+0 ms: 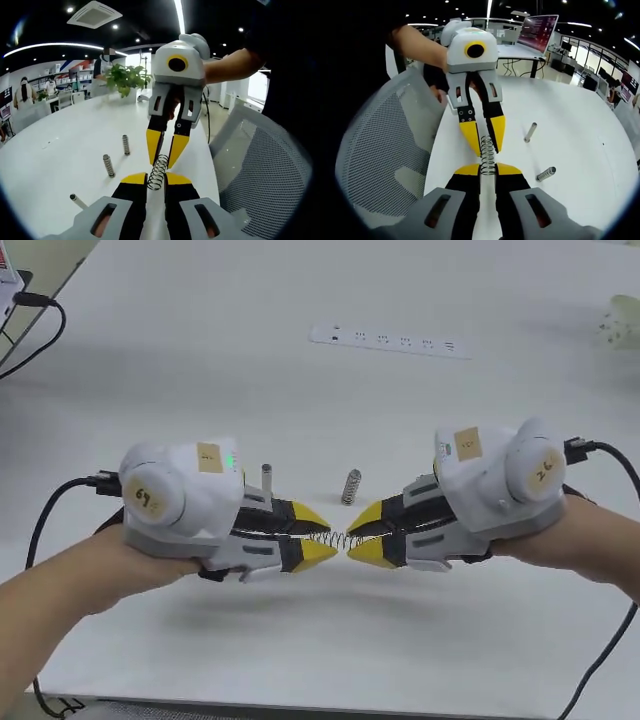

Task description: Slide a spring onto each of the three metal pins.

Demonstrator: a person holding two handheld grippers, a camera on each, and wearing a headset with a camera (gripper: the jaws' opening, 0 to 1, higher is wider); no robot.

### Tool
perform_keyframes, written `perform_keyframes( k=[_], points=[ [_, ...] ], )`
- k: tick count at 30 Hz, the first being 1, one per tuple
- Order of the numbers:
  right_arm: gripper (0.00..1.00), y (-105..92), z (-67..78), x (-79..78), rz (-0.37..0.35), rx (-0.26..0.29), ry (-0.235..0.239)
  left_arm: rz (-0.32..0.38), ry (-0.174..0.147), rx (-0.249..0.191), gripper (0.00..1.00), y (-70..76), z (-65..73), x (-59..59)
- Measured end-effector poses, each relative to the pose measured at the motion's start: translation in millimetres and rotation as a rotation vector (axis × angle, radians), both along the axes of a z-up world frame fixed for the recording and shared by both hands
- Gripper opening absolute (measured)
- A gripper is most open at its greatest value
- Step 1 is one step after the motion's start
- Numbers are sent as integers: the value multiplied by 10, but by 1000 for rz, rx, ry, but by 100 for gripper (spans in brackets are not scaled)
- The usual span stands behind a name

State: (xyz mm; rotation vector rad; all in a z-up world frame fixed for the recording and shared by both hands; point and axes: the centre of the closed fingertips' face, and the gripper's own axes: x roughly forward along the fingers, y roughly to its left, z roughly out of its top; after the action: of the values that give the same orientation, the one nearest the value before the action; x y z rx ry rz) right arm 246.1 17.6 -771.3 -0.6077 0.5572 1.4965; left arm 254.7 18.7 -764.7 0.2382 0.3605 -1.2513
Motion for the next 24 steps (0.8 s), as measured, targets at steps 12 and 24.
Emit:
perform_keyframes(
  k=[12,24],
  points=[
    [9,-52,-23,43,-47,4,-10,7,9,-5,4,19,7,-3],
    [8,-26,-2,68,-61,31,2,0,9,-20,2,7,69,-43]
  ],
)
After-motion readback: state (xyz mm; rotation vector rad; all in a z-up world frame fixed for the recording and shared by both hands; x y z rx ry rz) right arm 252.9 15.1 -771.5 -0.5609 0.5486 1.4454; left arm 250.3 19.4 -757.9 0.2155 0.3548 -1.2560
